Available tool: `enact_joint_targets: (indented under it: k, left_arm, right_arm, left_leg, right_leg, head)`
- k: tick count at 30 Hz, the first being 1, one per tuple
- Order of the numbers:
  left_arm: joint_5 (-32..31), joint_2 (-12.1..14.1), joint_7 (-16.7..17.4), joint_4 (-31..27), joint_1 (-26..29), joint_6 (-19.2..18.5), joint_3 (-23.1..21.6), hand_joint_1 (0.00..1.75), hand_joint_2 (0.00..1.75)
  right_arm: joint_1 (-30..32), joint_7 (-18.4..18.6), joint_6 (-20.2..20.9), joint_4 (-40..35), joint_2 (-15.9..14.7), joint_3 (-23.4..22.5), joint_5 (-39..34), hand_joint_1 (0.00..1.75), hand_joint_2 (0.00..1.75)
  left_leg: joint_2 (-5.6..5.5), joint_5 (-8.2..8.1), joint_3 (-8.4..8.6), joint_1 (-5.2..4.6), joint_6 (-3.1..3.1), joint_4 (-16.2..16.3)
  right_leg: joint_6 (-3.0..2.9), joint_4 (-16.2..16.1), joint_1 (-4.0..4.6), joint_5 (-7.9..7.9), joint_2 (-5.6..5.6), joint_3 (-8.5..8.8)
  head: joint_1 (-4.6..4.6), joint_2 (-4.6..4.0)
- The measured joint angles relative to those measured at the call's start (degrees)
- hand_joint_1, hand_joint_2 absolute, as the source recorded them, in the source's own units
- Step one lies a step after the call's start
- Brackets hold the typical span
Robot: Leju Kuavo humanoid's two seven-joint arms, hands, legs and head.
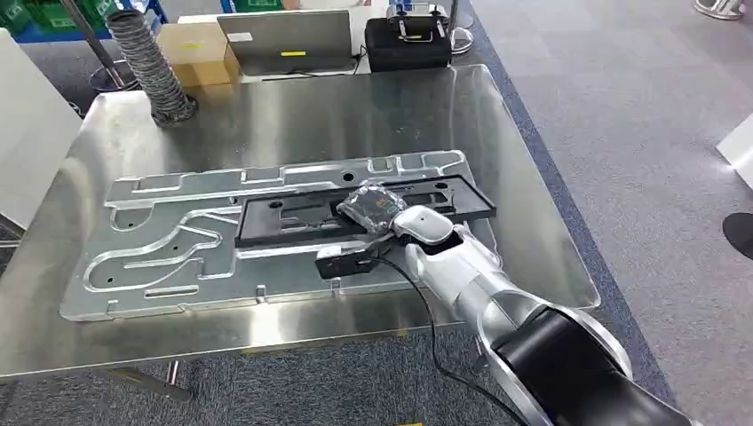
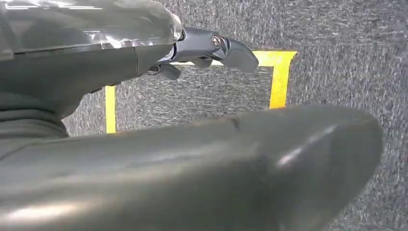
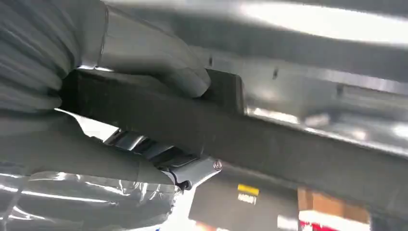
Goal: Take the parts from the cabinet and place them on the table.
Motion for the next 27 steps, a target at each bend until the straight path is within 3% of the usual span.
enact_joint_targets:
  k: [1, 2, 4, 5, 6, 8, 10, 12, 14, 15, 16, 17, 19, 20, 21, 24, 25, 26, 27]
  left_arm:
    - [0.1, 0.0, -0.3, 0.0, 0.1, 0.0, 0.0, 0.00, 0.00]
    - [0.1, 0.0, -0.8, 0.0, 0.2, 0.0, 0.0, 0.00, 1.75]
    - [0.1, 0.2, -1.7, 0.0, 0.1, 0.0, 0.0, 0.00, 1.75]
    - [0.1, 0.2, -2.0, 0.0, 0.0, 0.0, -0.1, 0.00, 1.75]
    - [0.1, 0.2, -2.4, 0.0, 0.0, 0.0, -0.1, 0.00, 1.75]
    - [0.2, 0.2, -2.9, 0.0, 0.1, 0.2, -0.1, 0.00, 1.75]
    - [0.2, 0.2, -3.2, 0.0, -0.1, 0.3, -0.1, 0.00, 1.75]
    - [-0.1, 0.2, -3.9, 0.0, -0.3, 0.2, -0.2, 0.00, 1.75]
    - [-0.3, 0.2, -4.1, 0.0, -0.3, 0.1, -0.2, 0.00, 1.75]
    - [-0.3, 0.2, -4.2, 0.0, -0.3, 0.1, -0.2, 0.00, 1.75]
    - [-0.4, 0.2, -4.2, 0.0, -0.3, 0.1, -0.2, 0.00, 1.75]
    - [-0.4, 0.2, -4.2, 0.0, -0.3, 0.1, -0.2, 0.00, 0.00]
    - [-0.4, 0.2, -4.3, 0.0, -0.3, 0.1, -0.2, 0.00, 0.00]
    - [-0.4, 0.0, -4.5, 0.0, -0.4, 0.0, -0.3, 0.00, 0.00]
    - [-0.4, -0.1, -4.5, 0.0, -0.5, -0.1, -0.3, 0.00, 0.00]
    - [-0.4, -0.2, -4.8, 0.0, -0.5, -0.6, -0.5, 0.00, 0.00]
    - [-0.3, -0.1, -4.9, 0.0, -0.5, -0.8, -0.6, 0.00, 0.00]
    - [-0.2, -0.1, -5.0, 0.0, -0.6, -1.0, -0.6, 0.00, 0.00]
    - [-0.2, -0.2, -5.1, 0.0, -0.7, -1.1, -0.7, 0.00, 0.00]
  right_arm:
    - [0.4, 0.2, 0.0, 0.2, 0.0, 0.0, 0.0, 1.75, 1.75]
    - [0.5, 0.2, -0.2, 0.5, 0.0, 0.1, 0.0, 0.00, 0.00]
    - [0.5, 0.3, -0.3, 0.9, 0.0, 0.1, -0.2, 0.00, 0.00]
    - [0.5, 0.3, -0.5, 1.0, -0.1, 0.1, -0.3, 0.00, 0.00]
    - [0.5, 0.3, -0.8, 1.2, -0.1, 0.1, -0.4, 0.00, 0.00]
    - [0.7, 0.1, -1.5, 1.4, -0.1, 0.1, -0.5, 0.00, 0.00]
    - [0.7, 0.0, -2.0, 1.5, -0.2, 0.1, -0.6, 0.00, 0.00]
    - [0.7, -0.2, -3.2, 1.5, -0.3, 0.1, -0.9, 0.00, 0.00]
    - [1.0, -0.3, -3.7, 1.5, -0.4, 0.1, -0.9, 0.00, 0.00]
    - [1.2, -0.4, -3.8, 1.6, -0.5, 0.1, -0.9, 0.00, 0.00]
    - [1.4, -0.4, -3.8, 1.7, -0.6, 0.1, -0.9, 0.00, 0.00]
    - [1.5, -0.4, -3.8, 1.7, -0.7, 0.1, -0.9, 0.00, 0.00]
    - [1.4, -0.6, -4.0, 1.7, -0.7, 0.1, -1.0, 0.00, 0.00]
    - [1.3, -0.7, -4.5, 1.7, -0.7, 0.0, -1.0, 0.00, 0.00]
    - [1.2, -0.9, -5.1, 1.7, -0.6, 0.0, -1.0, 0.00, 0.00]
    - [1.4, -2.2, -9.1, 1.4, -0.7, -0.2, -1.4, 0.00, 0.00]
    - [1.4, -2.7, -10.9, 0.8, -0.7, -0.3, -1.7, 0.00, 0.00]
    - [1.4, -3.6, -12.4, 0.4, -0.5, -0.4, -2.2, 0.00, 0.00]
    - [1.3, -4.8, -14.7, -0.3, -0.4, -0.8, -3.0, 0.00, 0.00]
  left_leg:
    - [0.04, 1.19, 0.09, 0.11, -0.14, -0.6]
    - [0.09, 3.37, 1.41, 0.26, -0.27, -3.6]
    - [0.19, 8.66, 6.48, 0.69, -0.50, -14.1]
    - [0.09, 7.65, 7.57, 0.59, -0.48, -16.0]
    - [-0.13, 7.92, 7.45, 0.34, 0.44, -16.3]
    - [-0.03, 7.93, 7.36, 0.18, 1.02, -16.2]
    - [0.11, 8.32, 7.47, 0.32, 2.01, -16.6]
    - [0.15, 8.37, 7.43, 0.30, 2.57, -16.6]
    - [0.21, 8.35, 7.38, 0.13, 2.78, -16.6]
    - [0.21, 8.35, 7.38, 0.05, 2.82, -16.6]
    - [0.20, 8.35, 7.40, 0.01, 2.82, -16.6]
    - [0.19, 8.35, 7.43, -0.07, 2.82, -16.6]
    - [0.18, 8.34, 7.63, -0.26, 2.79, -16.6]
    - [0.19, 8.33, 7.65, -0.25, 2.77, -16.6]
    - [0.15, 8.29, 7.43, -0.64, 2.38, -16.4]
    - [0.17, 8.58, 7.49, -0.27, 1.45, -16.8]
    - [0.21, 8.40, 7.52, -0.57, 1.07, -16.8]
    - [0.19, 7.64, 7.22, -0.35, 0.90, -16.0]
    - [0.19, 5.46, 5.92, -0.36, 0.75, -12.8]
  right_leg:
    - [0.11, 0.2, -0.03, -0.12, 0.01, 0.02]
    - [0.25, 0.4, -0.09, -0.31, 0.03, 0.02]
    - [0.79, 1.3, -0.24, -0.93, 0.10, -0.01]
    - [1.17, 1.7, 0.05, -1.17, 0.18, -0.28]
    - [1.41, 2.1, 0.21, -1.23, 0.33, -0.57]
    - [1.90, 1.8, 0.15, -0.98, 0.37, -0.56]
    - [2.58, 2.1, -0.16, -1.40, 0.40, -0.74]
    - [3.00, 7.2, -0.22, -4.82, 0.25, -2.81]
    - [3.25, 16.7, -0.25, -9.03, 0.23, -7.20]
    - [3.23, 20.0, -0.24, -9.79, 0.23, -8.71]
    - [3.08, 20.1, -0.22, -9.16, 0.23, -8.88]
    - [2.80, 17.5, -0.16, -7.37, 0.24, -7.64]
    - [1.81, 7.2, 0.13, -2.51, 0.25, -2.32]
    - [1.16, 2.9, 0.47, -1.48, 0.23, -0.15]
    - [1.13, 2.0, 0.67, -1.76, 0.05, 0.16]
    - [0.89, 1.9, 0.96, -1.56, 0.11, -0.05]
    - [0.55, 1.0, 0.28, -1.08, 0.05, 0.35]
    - [0.35, 0.5, 0.19, -0.85, -0.02, 0.61]
    - [0.10, 0.5, 0.12, -0.77, -0.07, 0.65]
  head:
    - [0.00, 0.00]
    - [0.00, 0.00]
    - [0.00, 0.00]
    - [-0.02, 0.00]
    - [0.00, 0.00]
    - [0.00, 0.00]
    - [0.00, 0.00]
    - [0.00, 0.00]
    - [0.00, 0.00]
    - [0.00, 0.00]
    - [0.00, 0.00]
    - [0.00, 0.00]
    - [0.00, 0.00]
    - [0.00, 0.00]
    - [0.00, 0.00]
    - [0.00, 0.00]
    - [0.00, 0.00]
    - [0.00, 0.00]
    - [0.00, 0.00]
